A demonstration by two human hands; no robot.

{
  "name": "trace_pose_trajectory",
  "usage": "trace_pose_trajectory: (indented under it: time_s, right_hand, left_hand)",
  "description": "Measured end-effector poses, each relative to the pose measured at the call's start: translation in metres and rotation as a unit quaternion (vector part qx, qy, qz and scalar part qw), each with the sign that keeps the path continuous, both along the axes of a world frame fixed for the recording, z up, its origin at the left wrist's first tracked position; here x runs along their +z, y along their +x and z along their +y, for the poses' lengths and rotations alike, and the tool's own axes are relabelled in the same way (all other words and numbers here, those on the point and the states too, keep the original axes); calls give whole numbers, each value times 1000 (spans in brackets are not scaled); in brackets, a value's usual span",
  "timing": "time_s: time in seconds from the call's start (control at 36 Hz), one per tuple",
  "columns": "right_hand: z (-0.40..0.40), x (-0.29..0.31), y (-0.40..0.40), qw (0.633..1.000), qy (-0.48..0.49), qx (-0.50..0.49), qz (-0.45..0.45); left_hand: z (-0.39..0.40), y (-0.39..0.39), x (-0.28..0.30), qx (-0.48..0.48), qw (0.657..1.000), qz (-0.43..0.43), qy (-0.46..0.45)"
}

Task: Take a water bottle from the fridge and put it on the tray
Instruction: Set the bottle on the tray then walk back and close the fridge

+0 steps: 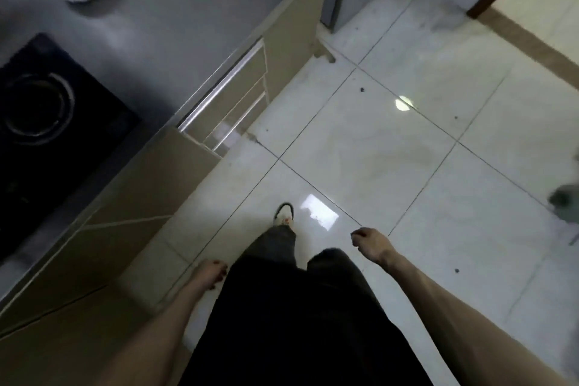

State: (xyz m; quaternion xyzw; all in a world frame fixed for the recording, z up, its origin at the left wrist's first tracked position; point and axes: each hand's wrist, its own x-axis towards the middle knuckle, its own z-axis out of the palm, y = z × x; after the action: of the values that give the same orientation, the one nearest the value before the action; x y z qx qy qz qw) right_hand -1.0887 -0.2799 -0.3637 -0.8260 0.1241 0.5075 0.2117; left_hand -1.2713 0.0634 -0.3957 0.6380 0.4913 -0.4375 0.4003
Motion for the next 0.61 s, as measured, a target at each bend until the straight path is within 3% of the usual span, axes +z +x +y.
trace_pose_trajectory:
  time_s: [0.11, 0.28, 0.44, 0.53, 0.61]
  right_hand:
    - [-42, 19, 49, 995, -10, -100, -11]
    - [-100, 16, 92, 977, -21, -213, -1]
    - [-151, -8, 147, 980, -50, -165, 100]
    - [-177, -14, 200, 983, -42, -117, 137]
    - [-196, -14, 273, 983, -30, -133, 121]
  left_hand:
    - [-12, 145, 13, -115, 993, -35, -1]
    - [-60, 377, 43, -212, 963, -167, -20]
    - [-126, 550, 58, -214, 944, -252, -20]
    - [-155, 598, 61, -211, 948, -238, -21]
    - [-176, 627, 58, -225, 952, -207, -30]
